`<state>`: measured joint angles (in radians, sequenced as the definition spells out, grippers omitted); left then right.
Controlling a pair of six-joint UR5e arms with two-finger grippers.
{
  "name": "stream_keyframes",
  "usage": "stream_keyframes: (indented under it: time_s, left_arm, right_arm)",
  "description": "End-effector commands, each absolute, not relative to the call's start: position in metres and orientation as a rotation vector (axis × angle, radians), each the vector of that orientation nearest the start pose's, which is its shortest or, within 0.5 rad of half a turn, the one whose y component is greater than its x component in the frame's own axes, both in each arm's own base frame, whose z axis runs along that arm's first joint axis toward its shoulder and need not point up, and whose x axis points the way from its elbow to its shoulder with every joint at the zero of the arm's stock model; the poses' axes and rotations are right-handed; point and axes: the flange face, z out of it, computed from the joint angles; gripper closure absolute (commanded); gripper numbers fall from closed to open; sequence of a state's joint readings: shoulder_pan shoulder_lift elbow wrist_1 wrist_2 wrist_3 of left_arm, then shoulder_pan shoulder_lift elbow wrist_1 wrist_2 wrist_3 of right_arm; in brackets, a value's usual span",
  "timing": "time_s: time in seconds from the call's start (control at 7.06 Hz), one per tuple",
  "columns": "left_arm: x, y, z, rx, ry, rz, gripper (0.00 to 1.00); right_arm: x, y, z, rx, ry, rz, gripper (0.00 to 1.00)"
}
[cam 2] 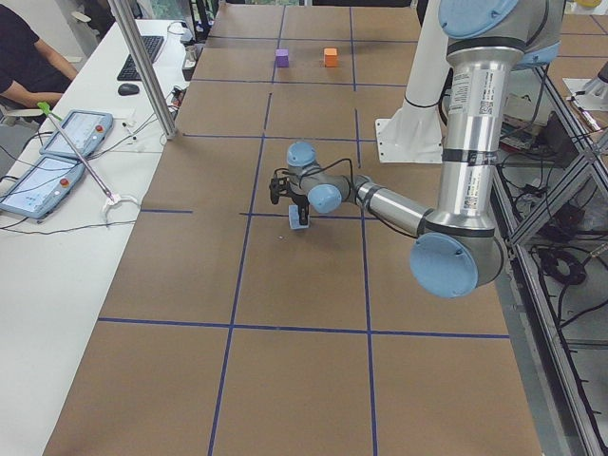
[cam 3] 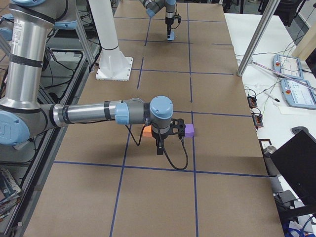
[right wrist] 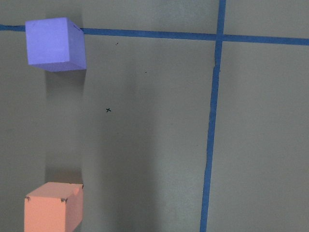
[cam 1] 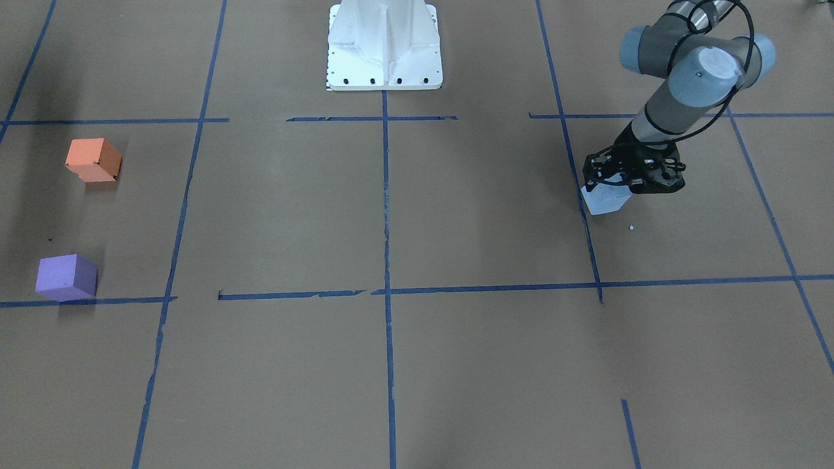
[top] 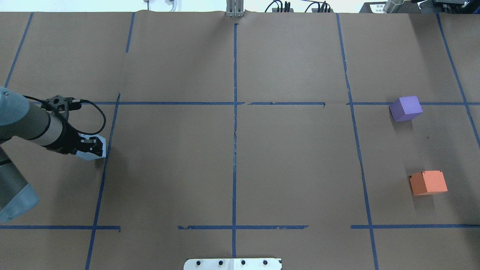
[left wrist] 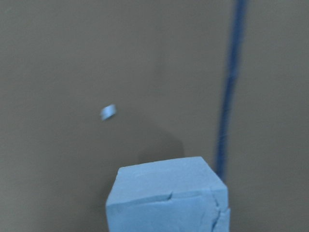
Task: Place blue block between orange and purple blocks
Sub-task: 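Carry the light blue cube with the left gripper toward the table center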
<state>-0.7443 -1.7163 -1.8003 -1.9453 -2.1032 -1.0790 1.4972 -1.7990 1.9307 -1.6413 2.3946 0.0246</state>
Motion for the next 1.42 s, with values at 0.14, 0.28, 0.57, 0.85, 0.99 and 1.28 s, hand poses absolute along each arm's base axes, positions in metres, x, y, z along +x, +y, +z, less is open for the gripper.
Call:
stream_keyframes:
  time_s: [0.14,0.28,0.57,0.85,0.99,1.28]
  left_arm:
    - [0.498,-0.425,0.210,0.110,0.916,0.109,1.00]
    - [0.561,-0.411,0.180,0.160,0.887,0.146,1.00]
    - [0.639,-0.425,0.162,0.139,0.820,0.154,0.99]
    - [0.649,-0.423,0.160,0.132,0.813,0.162,0.84]
    - [0.652,-0.423,0.161,0.128,0.807,0.163,0.25]
    - [0.648,-0.424,0.159,0.132,0.814,0.158,0.00]
  right_arm:
    - [0.030,-0.400,0.586,0.017,-0.826,-0.073,0.00]
    - [0.030,-0.400,0.587,0.015,-0.825,-0.074,0.00]
    - [0.028,-0.401,0.592,0.031,-0.831,-0.082,0.00]
    - [0.025,-0.402,0.590,0.030,-0.840,-0.089,0.00]
    - [0.015,-0.403,0.584,0.024,-0.872,-0.100,0.00]
    - [-0.039,-0.424,0.544,0.023,-0.931,-0.028,0.00]
